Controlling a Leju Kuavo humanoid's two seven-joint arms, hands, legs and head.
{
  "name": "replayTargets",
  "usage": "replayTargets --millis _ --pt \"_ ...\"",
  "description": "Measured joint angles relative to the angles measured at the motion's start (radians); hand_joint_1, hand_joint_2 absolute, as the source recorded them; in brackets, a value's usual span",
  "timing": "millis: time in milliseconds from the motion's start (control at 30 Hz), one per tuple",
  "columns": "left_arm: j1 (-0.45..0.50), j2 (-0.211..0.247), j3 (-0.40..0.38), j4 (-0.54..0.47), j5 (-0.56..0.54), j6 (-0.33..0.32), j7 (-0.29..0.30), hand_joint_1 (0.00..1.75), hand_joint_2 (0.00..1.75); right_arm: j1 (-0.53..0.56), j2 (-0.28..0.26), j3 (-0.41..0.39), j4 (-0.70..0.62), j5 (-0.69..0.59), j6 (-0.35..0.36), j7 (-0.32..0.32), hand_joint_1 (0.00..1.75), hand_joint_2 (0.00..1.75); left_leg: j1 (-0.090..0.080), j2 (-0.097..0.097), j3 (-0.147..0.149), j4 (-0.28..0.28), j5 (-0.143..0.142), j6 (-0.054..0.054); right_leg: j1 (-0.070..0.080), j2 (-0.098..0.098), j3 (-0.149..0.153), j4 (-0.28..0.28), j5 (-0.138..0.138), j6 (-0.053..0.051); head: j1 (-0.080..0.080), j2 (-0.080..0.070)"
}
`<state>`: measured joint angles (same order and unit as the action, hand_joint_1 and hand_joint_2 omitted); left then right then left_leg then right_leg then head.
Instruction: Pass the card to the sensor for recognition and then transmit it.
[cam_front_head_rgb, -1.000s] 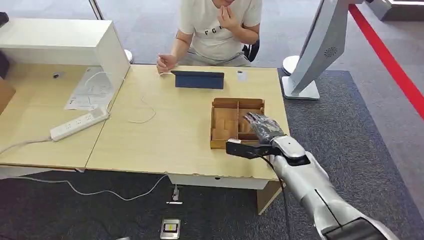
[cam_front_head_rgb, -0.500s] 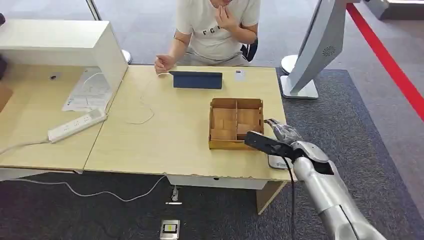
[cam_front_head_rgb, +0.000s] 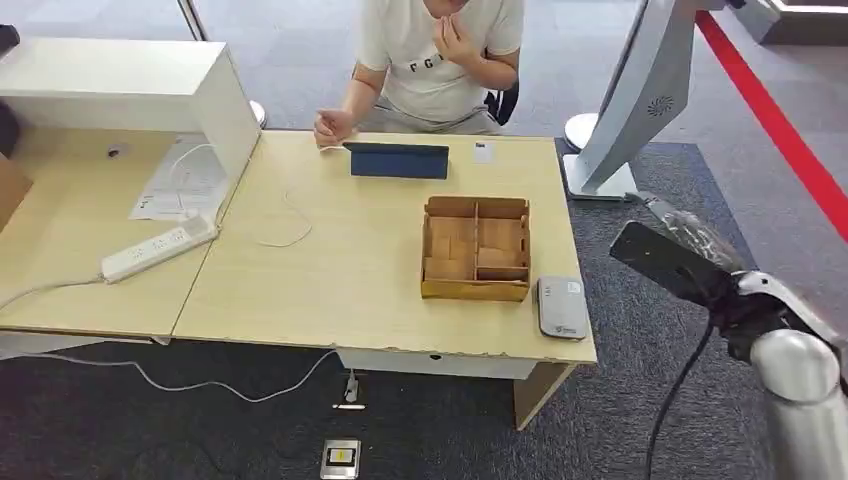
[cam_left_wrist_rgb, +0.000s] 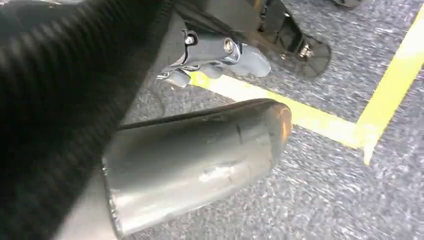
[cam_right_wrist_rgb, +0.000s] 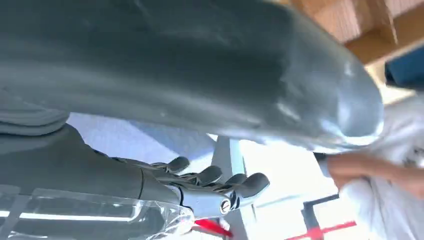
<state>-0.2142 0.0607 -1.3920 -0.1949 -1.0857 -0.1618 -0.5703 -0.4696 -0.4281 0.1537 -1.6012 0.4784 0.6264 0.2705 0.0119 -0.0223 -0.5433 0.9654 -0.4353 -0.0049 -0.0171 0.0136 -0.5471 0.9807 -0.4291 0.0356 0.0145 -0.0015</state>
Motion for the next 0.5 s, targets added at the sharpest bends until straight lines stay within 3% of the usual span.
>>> replayTargets --millis 267,500 --pt "0.007 -0.004 0.022 -0.004 0.004 -0.039 0.003 0.0 0.0 0.081 -0.093 -0.076 -0.183 -0.001 0.035 -0.036 0.0 0.0 0.0 0.0 0.0 0.0 0.0 0.0 0.0 0.0 0.0 0.0 0.0 0.0 0.0 0.0" --pt "0.011 -0.014 0.037 -0.008 -0.002 -0.024 0.004 0.0 0.0 0.181 -0.103 -0.122 -0.284 -0.006 0.041 -0.082 0.0 0.0 0.001 0.0 0.0 -0.001 0.0 0.0 0.001 0.0 0.001 0.0 0.0 0.0 0.0 0.0"
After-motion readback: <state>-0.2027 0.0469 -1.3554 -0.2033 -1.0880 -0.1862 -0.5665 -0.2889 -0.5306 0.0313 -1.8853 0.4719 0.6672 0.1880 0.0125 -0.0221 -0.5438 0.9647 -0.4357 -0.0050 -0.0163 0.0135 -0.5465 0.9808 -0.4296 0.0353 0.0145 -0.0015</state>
